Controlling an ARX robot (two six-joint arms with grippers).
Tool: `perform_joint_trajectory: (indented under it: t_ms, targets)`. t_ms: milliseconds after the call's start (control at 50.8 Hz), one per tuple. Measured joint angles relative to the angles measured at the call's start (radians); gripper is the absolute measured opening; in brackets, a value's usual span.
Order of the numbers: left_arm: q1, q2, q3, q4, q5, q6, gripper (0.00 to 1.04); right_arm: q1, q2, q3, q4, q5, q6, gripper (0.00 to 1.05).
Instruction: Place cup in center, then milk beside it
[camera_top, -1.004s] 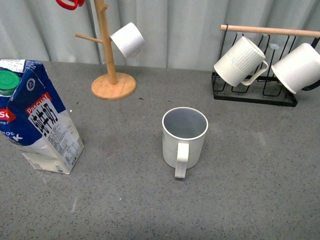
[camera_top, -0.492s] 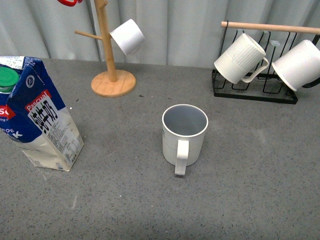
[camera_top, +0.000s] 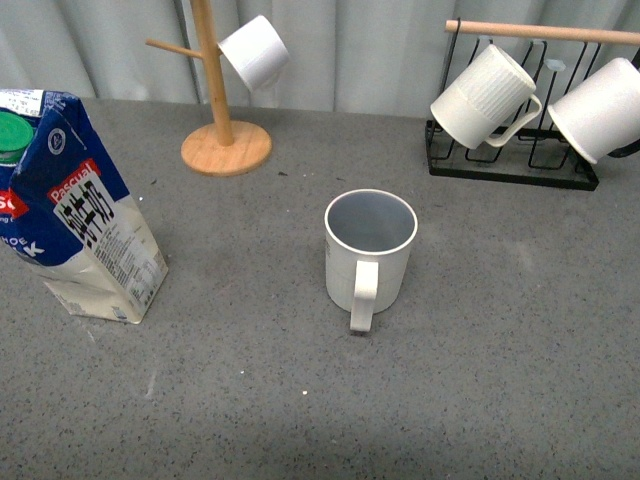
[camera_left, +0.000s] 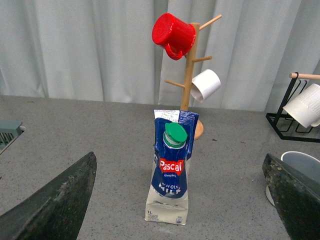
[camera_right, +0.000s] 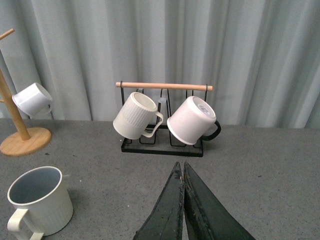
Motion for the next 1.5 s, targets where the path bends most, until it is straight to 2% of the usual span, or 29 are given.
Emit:
perform_joint_trajectory:
  t_ms: [315, 433, 807, 945, 1103, 1280, 1437, 1496]
  targets:
    - [0.0, 0.0, 0.0, 0.0, 0.0, 0.0, 0.98, 0.0, -0.082, 0.0, -0.08, 0.0, 0.0, 0.01]
    - [0.0, 0.0, 0.0, 0.0, -0.001, 0.0, 0.98, 0.0, -0.215, 0.001, -0.245, -0.003, 0.0, 0.01]
    - [0.0, 0.0, 0.0, 0.0, 0.0, 0.0, 0.98, 0.0, -0.245, 0.001, -0.253, -0.003, -0.001, 0.01]
    - [0.0, 0.0, 0.0, 0.0, 0.0, 0.0, 0.98, 0.0, -0.246, 0.001, -0.253, -0.003, -0.001, 0.34]
    - [0.0, 0.0, 0.0, 0.0, 0.0, 0.0, 0.98, 0.0, -0.246, 0.001, -0.253, -0.003, -0.001, 0.59]
    - [0.0, 0.0, 0.0, 0.0, 0.0, 0.0, 0.98, 0.0, -0.246, 0.001, -0.253, -0.003, 0.0, 0.97]
    - [0.0, 0.0, 0.0, 0.0, 0.0, 0.0, 0.98, 0.0, -0.246, 0.001, -0.253, -0.003, 0.0, 0.95]
    - [-0.013, 0.03, 0.021, -0.07, -0.059, -0.032, 0.98, 0.0, -0.246, 0.001, -0.253, -0.003, 0.0, 0.95]
